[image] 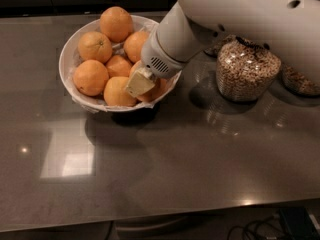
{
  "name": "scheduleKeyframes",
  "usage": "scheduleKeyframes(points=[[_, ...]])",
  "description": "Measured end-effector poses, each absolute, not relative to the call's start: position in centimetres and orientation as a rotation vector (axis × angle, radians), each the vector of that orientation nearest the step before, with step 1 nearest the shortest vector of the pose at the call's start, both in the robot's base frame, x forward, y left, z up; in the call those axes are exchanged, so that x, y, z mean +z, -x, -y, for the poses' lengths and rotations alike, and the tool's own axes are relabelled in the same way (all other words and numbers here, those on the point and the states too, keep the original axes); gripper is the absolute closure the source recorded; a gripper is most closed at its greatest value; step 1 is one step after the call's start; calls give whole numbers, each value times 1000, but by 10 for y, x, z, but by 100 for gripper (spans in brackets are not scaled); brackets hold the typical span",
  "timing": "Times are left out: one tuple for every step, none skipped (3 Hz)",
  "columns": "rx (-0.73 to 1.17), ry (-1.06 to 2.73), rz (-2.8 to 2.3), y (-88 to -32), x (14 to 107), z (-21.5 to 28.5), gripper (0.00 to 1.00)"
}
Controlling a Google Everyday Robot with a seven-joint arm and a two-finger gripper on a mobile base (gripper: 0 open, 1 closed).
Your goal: Pick orange from white bowl
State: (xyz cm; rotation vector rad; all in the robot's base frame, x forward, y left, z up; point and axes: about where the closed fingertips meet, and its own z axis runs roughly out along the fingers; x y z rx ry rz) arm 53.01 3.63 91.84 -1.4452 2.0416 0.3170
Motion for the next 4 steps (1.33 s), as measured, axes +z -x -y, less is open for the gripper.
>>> scheduleKeyframes(points=[[382, 1445, -2005, -527, 931, -40, 100], [485, 1440, -1869, -521, 983, -49, 100], [596, 1432, -1687, -507, 1051, -67, 100], [595, 1432, -1687, -506, 1051, -67, 100]])
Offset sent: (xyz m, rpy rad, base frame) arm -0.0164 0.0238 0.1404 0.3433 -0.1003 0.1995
